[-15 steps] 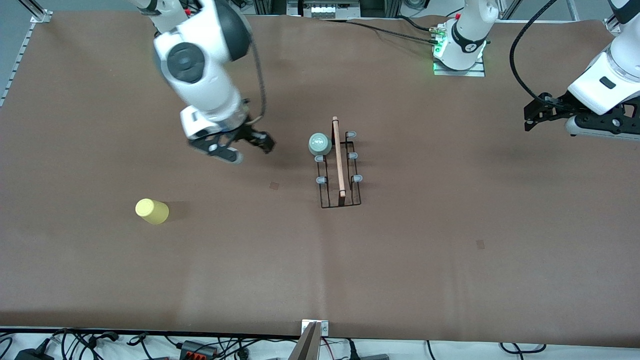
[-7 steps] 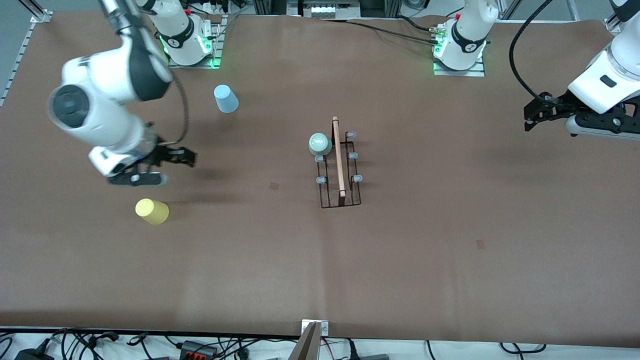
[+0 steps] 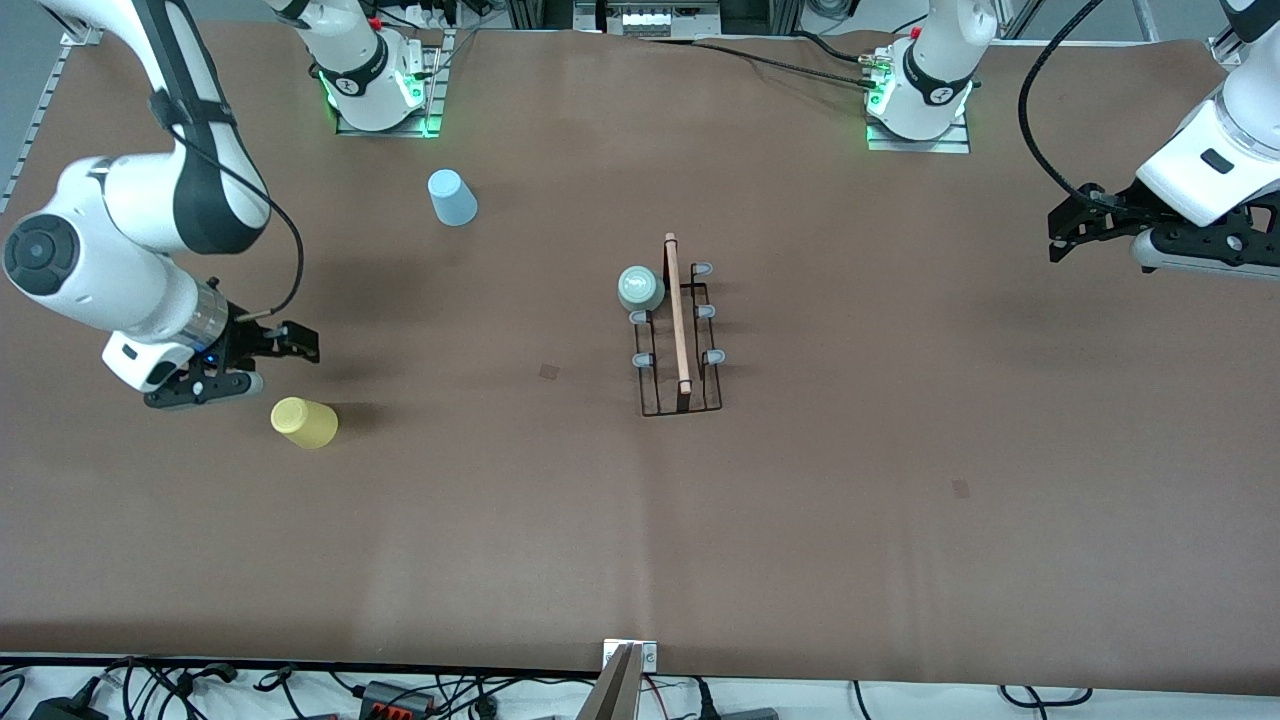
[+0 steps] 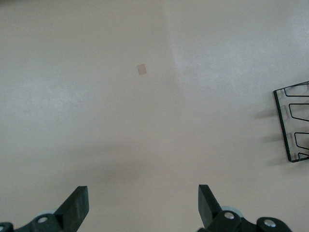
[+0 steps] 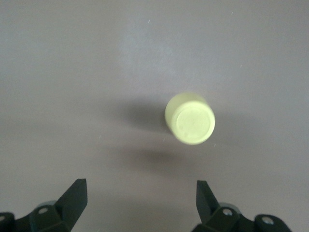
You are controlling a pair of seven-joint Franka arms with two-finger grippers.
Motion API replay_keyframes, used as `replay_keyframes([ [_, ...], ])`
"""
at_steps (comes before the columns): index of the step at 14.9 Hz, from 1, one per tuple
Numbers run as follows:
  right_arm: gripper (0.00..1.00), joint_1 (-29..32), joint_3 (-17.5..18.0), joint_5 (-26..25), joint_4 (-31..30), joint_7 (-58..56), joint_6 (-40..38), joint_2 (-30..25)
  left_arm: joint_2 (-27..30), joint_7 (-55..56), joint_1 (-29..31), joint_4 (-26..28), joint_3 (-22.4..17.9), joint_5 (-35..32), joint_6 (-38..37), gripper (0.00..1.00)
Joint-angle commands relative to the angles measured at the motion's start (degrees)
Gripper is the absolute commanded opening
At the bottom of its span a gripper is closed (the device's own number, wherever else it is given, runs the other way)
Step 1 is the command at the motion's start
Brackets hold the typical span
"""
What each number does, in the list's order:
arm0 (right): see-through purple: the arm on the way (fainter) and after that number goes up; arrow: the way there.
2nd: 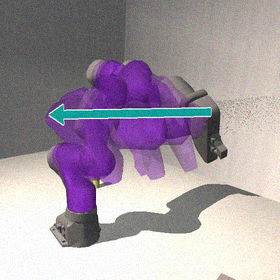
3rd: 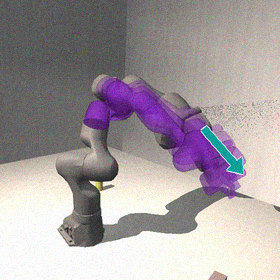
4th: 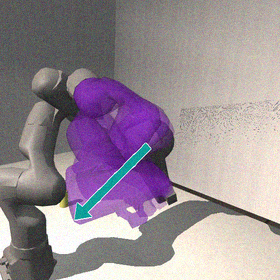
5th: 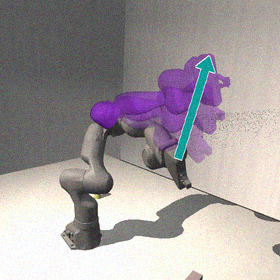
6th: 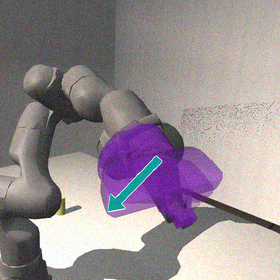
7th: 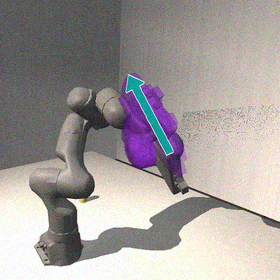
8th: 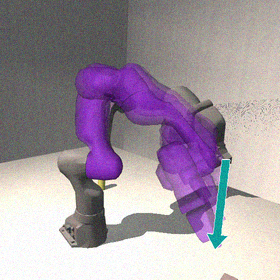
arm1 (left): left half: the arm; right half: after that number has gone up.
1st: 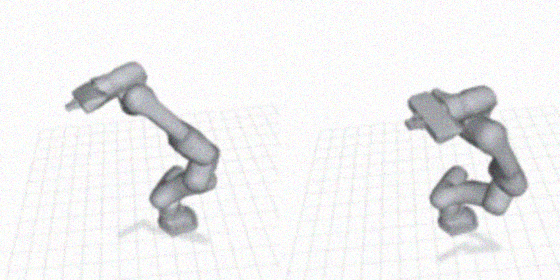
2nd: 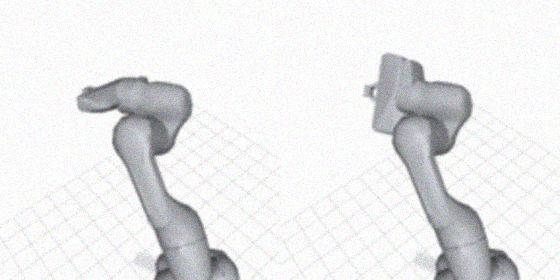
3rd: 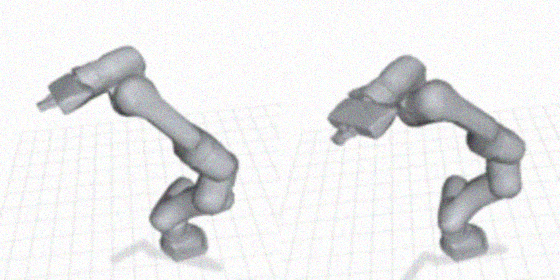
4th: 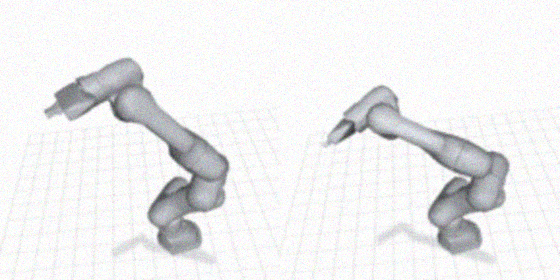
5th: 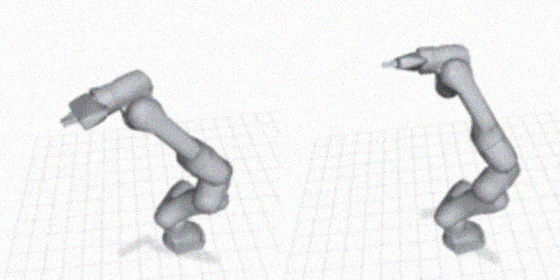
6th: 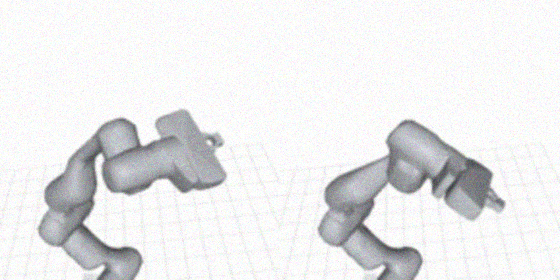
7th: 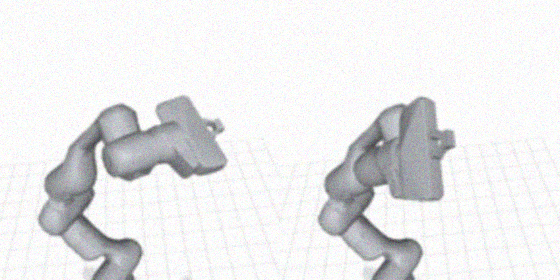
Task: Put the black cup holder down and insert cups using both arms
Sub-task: 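Grasp the yellow cup with the right gripper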
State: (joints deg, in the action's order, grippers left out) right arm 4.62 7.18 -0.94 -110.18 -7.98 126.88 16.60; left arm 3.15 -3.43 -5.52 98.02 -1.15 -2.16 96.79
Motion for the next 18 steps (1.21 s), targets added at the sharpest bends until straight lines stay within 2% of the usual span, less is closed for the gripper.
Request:
replay_keyframes([
  [1,1.0,0.2,-0.6,-4.4,-0.3,-1.2,5.9,2.8,-0.9,-0.8,-0.4,-1.9,-0.1,-1.0,-1.3,1.0],
  [4,1.0,0.2,-1.2,-4.7,-0.3,-1.2,9.9,5.3,-1.0,-0.8,-0.4,-1.9,-0.1,-1.0,-1.3,1.0],
  [10,1.0,0.1,-3.0,-5.1,-0.3,-1.2,11.8,8.0,-1.1,-0.8,-0.3,-2.0,0.3,-1.0,-1.3,1.0],
  [18,1.0,0.1,-3.1,-5.0,-0.2,-1.1,16.1,11.6,-1.1,-0.8,-0.3,-2.0,0.4,-1.0,-1.3,1.0],
])
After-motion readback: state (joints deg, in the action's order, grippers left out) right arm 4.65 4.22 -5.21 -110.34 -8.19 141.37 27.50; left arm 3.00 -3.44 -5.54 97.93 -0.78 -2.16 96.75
